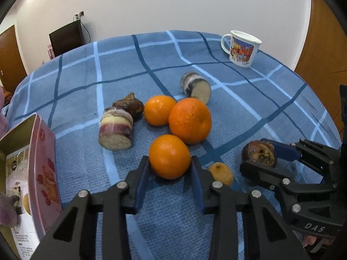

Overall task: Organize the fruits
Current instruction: 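Grasp the brown mangosteen with the right gripper while the left gripper grasps an orange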

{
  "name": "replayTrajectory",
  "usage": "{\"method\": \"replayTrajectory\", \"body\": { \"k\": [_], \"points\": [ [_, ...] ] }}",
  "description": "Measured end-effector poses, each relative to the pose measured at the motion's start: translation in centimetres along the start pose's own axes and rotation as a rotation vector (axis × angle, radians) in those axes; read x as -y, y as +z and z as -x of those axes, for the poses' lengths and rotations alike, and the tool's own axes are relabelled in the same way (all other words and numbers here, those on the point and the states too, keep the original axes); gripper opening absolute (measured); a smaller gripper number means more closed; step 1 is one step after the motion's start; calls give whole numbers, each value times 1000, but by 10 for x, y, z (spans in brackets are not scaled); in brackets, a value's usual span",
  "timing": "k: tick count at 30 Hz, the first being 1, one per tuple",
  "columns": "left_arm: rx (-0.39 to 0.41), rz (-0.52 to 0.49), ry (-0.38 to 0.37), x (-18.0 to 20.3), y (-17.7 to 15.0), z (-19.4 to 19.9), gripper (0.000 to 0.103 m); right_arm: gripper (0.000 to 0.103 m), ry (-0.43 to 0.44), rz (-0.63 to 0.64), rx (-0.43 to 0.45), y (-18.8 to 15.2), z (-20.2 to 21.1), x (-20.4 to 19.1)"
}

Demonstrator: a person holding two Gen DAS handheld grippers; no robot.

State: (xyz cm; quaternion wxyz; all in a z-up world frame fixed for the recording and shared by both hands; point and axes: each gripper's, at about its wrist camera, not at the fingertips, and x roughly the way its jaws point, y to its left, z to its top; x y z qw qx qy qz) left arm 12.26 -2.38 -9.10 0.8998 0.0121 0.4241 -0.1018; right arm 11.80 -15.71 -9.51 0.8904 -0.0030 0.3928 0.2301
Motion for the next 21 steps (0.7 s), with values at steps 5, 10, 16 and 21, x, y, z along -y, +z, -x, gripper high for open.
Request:
{"method": "replayTrajectory", "body": {
  "k": [5,10,16,21],
  "points": [
    [28,-17,7,3,-7,9,38,49,6,13,54,-2,9,-3],
    [80,-27,14,3,-9,22,38,49,7,39,95,-4,15,-8],
    [148,-31,33,4,-11,35,38,49,17,87,151,-8,24,-16],
    [190,-33,47,5,-12,42,38,49,16,115,200,-13,32,-20]
  ]
}}
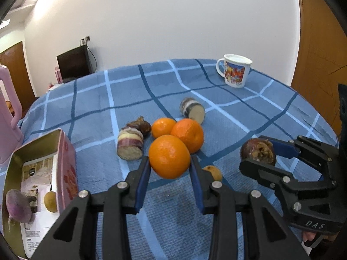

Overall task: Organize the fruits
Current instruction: 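Grasp the brown mangosteen with the right gripper while the left gripper grasps an orange, then lift the orange with the left gripper while the right gripper lifts the mangosteen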

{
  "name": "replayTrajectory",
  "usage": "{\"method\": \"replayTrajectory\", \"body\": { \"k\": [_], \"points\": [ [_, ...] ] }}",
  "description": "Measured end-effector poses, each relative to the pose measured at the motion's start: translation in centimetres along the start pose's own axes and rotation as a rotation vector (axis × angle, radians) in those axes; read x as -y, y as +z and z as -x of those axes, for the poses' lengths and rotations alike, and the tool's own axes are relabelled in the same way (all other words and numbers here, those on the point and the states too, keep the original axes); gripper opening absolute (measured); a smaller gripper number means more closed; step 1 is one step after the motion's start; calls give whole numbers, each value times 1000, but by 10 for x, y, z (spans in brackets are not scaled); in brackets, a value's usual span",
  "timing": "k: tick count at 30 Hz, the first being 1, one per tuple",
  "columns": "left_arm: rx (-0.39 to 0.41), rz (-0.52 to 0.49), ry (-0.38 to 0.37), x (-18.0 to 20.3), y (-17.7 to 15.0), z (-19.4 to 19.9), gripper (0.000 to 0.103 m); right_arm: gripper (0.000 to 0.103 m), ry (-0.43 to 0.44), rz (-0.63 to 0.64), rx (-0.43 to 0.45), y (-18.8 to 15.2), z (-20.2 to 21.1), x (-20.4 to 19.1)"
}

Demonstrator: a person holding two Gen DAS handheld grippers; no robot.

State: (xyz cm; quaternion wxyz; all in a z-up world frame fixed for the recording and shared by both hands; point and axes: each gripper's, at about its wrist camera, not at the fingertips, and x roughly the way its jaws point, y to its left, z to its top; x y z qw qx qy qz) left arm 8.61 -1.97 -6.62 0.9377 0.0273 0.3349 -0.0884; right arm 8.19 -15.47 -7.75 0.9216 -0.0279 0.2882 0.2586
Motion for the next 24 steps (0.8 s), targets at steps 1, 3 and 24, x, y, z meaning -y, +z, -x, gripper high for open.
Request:
{"method": "replayTrajectory", "body": {
  "k": [1,3,24],
  "points": [
    [7,1,1,0,0,1,38,49,0,7,14,0,2,-1],
    [19,2,2,0,-1,3,38,49,-1,18,36,-1,6,-3],
    [134,-4,20,1,-3,24,38,49,9,77,195,-8,32,-12]
  ]
}}
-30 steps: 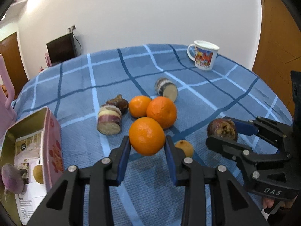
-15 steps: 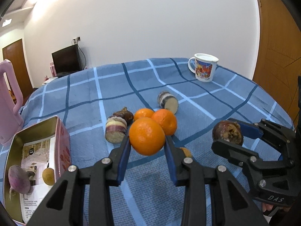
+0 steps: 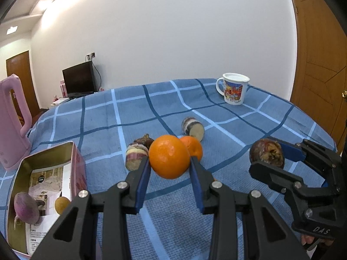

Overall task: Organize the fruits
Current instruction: 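Lift the orange with the left gripper while the right gripper lifts the mangosteen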

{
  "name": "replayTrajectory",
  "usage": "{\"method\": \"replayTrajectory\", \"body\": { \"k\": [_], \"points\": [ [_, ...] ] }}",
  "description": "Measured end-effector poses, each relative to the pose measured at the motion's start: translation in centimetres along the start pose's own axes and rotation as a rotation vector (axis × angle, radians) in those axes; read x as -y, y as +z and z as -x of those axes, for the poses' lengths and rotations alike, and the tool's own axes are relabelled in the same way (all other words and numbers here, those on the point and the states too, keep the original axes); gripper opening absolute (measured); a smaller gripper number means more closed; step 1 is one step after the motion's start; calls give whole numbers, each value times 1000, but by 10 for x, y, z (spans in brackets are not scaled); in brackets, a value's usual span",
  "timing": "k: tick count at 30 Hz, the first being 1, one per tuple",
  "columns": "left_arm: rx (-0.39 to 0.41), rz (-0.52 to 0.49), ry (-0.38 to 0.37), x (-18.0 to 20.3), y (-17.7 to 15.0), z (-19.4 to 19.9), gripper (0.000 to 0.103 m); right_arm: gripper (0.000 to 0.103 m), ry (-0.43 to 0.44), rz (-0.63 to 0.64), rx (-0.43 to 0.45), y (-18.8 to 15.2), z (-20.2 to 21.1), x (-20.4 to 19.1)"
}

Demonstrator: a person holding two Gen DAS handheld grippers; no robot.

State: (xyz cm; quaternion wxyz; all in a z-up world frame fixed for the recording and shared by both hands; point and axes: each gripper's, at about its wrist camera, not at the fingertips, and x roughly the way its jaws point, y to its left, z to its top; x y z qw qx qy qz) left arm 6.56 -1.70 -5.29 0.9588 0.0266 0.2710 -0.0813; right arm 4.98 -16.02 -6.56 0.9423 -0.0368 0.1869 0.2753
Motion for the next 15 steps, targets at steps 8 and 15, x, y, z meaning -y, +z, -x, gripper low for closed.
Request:
{"method": "replayTrajectory", "body": {
  "k": [8,15],
  "points": [
    [28,-8,7,1,0,5,38,49,0,5,22,-1,3,-1],
    [51,-9,10,1,-1,10,38,49,0,23,56,-2,7,-3]
  ]
}}
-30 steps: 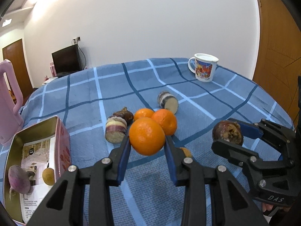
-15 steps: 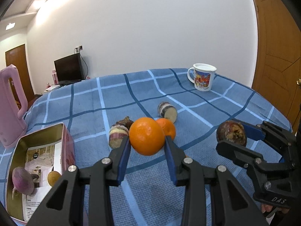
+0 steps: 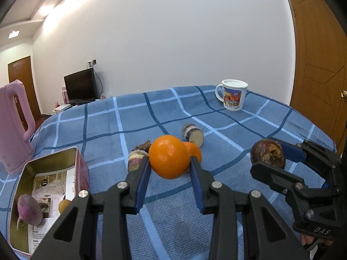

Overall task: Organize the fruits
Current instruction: 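Lift the orange with the left gripper while the right gripper lifts the mangosteen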

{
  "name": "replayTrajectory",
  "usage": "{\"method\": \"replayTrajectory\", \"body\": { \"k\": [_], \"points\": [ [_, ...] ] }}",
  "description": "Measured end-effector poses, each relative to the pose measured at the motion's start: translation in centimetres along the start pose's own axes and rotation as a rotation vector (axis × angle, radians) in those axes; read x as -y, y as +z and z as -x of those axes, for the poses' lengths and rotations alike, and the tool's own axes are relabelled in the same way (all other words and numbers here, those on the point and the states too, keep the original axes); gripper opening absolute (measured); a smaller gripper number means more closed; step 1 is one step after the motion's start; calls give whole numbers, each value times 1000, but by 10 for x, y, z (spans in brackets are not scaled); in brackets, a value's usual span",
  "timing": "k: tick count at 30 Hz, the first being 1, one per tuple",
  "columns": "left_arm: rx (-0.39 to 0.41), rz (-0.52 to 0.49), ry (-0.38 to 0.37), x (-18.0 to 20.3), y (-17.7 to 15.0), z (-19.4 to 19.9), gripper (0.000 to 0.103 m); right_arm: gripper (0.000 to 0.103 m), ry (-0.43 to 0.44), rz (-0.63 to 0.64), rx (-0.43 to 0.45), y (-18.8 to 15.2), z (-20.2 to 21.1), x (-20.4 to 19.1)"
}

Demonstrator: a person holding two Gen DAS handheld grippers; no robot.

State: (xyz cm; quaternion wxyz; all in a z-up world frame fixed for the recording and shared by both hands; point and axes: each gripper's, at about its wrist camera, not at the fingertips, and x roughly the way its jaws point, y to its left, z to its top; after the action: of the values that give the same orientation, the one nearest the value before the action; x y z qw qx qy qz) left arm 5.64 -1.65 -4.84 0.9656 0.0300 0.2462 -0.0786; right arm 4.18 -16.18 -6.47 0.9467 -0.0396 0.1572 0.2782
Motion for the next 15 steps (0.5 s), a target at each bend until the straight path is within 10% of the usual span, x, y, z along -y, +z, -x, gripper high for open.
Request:
{"method": "replayTrajectory", "body": {
  "k": [15],
  "points": [
    [78,10,3,-2,-1,15,38,49,-1,-3,44,0,7,2]
  ]
}}
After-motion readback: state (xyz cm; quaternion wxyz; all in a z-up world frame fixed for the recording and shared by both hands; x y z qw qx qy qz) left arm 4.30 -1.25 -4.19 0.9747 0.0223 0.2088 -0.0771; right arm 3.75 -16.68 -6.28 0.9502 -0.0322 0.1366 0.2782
